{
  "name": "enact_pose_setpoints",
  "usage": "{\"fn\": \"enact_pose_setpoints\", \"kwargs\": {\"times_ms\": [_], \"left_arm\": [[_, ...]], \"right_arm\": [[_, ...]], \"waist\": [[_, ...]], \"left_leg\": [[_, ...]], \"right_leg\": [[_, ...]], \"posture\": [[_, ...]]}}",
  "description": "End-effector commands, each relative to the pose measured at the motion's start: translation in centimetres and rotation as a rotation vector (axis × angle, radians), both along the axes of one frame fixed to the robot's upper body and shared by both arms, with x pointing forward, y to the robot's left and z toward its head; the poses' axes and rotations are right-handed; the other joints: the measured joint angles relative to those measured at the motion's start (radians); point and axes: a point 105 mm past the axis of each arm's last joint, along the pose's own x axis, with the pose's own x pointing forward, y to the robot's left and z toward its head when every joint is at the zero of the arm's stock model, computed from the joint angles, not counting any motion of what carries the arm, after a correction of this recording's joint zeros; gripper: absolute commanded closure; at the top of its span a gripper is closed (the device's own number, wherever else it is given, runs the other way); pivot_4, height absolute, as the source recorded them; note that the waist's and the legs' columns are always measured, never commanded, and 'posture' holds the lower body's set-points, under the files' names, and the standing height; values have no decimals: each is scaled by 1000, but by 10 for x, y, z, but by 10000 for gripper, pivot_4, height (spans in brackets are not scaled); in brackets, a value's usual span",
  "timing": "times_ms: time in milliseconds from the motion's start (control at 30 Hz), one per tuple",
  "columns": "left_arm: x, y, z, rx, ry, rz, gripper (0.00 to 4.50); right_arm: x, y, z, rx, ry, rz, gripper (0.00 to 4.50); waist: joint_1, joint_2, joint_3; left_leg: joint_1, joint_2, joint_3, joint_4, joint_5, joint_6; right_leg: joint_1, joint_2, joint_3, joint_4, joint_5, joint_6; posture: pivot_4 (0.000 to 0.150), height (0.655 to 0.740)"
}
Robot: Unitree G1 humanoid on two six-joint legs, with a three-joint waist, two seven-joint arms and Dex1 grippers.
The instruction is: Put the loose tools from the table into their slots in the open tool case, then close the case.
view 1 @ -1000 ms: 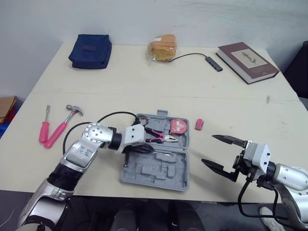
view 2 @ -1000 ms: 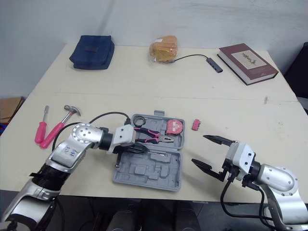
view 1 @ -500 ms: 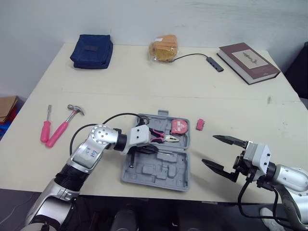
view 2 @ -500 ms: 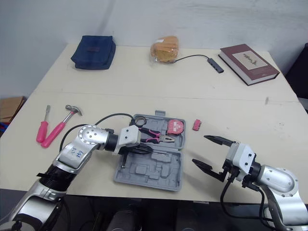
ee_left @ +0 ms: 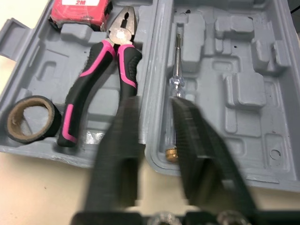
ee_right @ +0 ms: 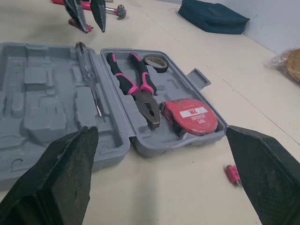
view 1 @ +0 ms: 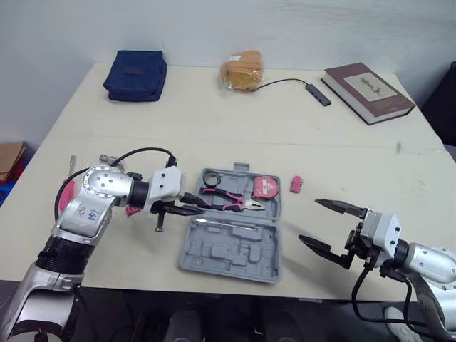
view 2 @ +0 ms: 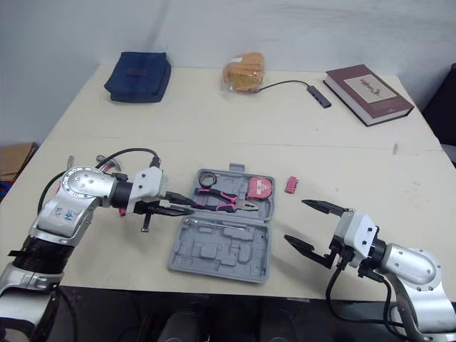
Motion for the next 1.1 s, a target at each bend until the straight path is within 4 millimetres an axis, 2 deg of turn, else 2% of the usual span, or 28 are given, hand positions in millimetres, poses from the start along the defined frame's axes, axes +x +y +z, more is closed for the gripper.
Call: {"fn": "enact_pose_setpoints", "kwargs": {"times_ms": [33, 267, 400, 500, 567, 633, 867, 1000, 1100], "left_arm": [[-5, -5, -1, 95, -70, -46, 18496], [-5, -10, -13, 183, -70, -26, 18496], [-6, -14, -15, 170, -64, -31, 18496], [-6, -14, -16, 182, -60, -39, 26867], [-7, -14, -17, 191, -59, -43, 34845], [-7, -12, -20, 210, -53, -43, 44634], [-7, -10, -24, 213, -39, -22, 44634], [-7, -15, -18, 120, -17, -18, 44634], [-7, -13, -13, 111, -17, -23, 44634]], "right_arm": [[-1, 2, 6, 14, -31, 9, 0], [0, 3, 6, 17, -34, 10, 0], [-1, 3, 6, 18, -36, 6, 0], [-1, 2, 6, 17, -36, 5, 0], [-2, 2, 6, 17, -36, 4, 0], [-2, 1, 6, 17, -35, 0, 0], [-1, 1, 6, 17, -36, 1, 0], [-1, 1, 6, 15, -36, 2, 0], [0, 1, 5, 14, -35, 4, 0]], "waist": [[0, 0, 0], [-3, 0, 0], [-2, 0, 0], [-2, 0, 0], [-2, 0, 0], [-1, 0, 0], [-3, 0, 0], [-2, 0, 0], [-2, 0, 0]], "left_leg": [[0, 0, 0, 0, 0, 0], [0, -1, 0, 0, -1, 2], [0, 0, 0, 0, -1, 2], [0, 0, 0, 0, -1, 2], [0, 0, 0, 0, -1, 2], [0, 0, 0, 0, -1, 2], [1, 0, 0, 0, -1, 2], [1, 0, 0, 0, -1, 2], [0, 0, 0, 0, -1, 2]], "right_leg": [[0, 0, 0, 0, 0, 0], [0, 1, 0, 0, 0, 0], [0, 1, 0, 0, 0, 0], [0, 1, 0, 0, 0, 0], [0, 1, 0, 0, 0, 0], [0, 1, 0, 0, 0, 0], [0, 1, 0, 0, 0, 0], [0, 1, 0, 0, 0, 0], [0, 0, 0, 0, 0, 0]], "posture": [[1500, 7400], [1500, 7400], [1500, 7400], [1500, 7400], [1500, 7400], [1500, 7400], [1500, 7400], [1500, 7400], [1500, 7400]]}}
